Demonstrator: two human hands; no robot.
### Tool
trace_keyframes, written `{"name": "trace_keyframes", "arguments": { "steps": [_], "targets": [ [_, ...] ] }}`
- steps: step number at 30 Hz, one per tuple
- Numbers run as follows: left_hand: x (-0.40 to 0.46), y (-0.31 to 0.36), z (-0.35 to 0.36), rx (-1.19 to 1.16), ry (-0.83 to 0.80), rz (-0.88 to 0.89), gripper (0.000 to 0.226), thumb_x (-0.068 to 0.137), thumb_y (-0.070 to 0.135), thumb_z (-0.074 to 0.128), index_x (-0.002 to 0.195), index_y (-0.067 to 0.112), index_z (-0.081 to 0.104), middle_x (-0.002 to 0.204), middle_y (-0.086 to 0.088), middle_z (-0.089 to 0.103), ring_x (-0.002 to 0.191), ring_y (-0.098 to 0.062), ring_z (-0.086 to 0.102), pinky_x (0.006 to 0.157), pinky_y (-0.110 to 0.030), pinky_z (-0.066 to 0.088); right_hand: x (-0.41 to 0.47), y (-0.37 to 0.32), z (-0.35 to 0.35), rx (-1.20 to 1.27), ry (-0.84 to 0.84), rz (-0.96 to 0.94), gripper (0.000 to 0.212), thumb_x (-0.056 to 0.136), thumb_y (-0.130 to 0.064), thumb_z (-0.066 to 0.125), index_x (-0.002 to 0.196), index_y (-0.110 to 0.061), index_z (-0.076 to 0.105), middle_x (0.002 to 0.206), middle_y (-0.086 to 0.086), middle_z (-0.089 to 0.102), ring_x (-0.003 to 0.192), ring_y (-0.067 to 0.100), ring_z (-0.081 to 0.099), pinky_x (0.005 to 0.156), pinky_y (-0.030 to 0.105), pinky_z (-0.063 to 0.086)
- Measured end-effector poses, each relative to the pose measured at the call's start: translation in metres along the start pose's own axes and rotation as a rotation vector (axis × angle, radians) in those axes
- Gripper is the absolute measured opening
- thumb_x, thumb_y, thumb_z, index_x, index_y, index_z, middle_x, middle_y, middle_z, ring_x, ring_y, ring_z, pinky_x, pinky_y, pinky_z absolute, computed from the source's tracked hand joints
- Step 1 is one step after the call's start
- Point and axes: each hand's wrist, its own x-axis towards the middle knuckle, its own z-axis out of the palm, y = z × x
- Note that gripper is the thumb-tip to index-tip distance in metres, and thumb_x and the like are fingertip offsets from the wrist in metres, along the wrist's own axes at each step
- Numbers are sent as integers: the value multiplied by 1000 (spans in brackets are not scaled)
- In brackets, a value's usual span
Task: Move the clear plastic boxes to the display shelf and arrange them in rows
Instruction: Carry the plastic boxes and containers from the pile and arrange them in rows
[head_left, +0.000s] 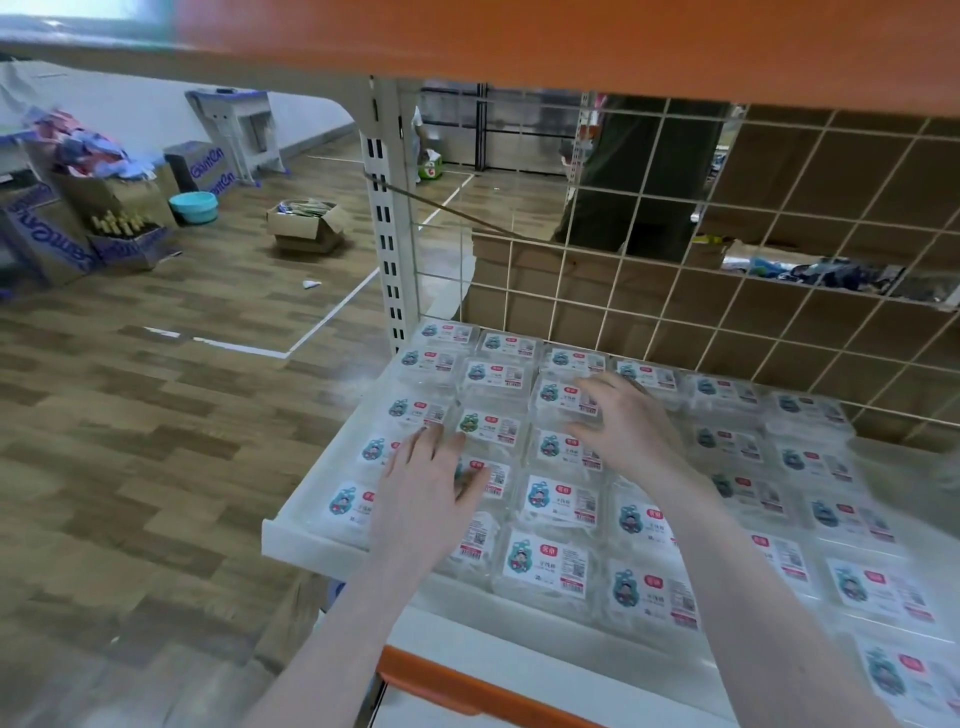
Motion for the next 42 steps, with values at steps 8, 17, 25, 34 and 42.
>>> {"name": "trace_keyframes", "arguments": {
  "steps": [8,17,25,34,42],
  "targets": [
    [1,6,-6,31,2,-7,74,80,62,20,124,17,58,134,-7,53,126,-27,46,104,-39,37,1,9,8,28,84,-12,44,90,-32,59,132,-20,52,133,-3,50,112,15,52,83,25,47],
    [-5,25,-14,7,-11,-84,61,84,50,36,115,6,64,120,-13,60,113,-32,55,94,-39,45,-8,17,6,57,134,-62,44,93,-32,55,134,-19,48,136,-1,48,119,18,48,93,31,42],
    [-18,45,-21,27,40,-90,49,89,43,53,120,5,60,127,-15,56,121,-33,46,102,-41,36,-71,38,-23,-55,171,105,36,96,-34,44,129,-20,50,127,2,54,115,23,49,91,33,40],
    [-64,77,-10,-54,-56,81,52,93,43,49,134,12,50,143,-12,41,136,-27,31,108,-40,27,-229,51,-5,-151,520,445,25,73,-17,73,91,0,69,82,22,65,73,41,62,64,43,51],
    [-108,191,-13,-121,-174,350,54,95,47,42,140,19,40,147,-6,35,136,-24,27,107,-37,30,-349,84,-59,-214,638,707,35,76,-12,75,108,0,66,95,20,66,86,39,61,74,43,50]
  ]
}}
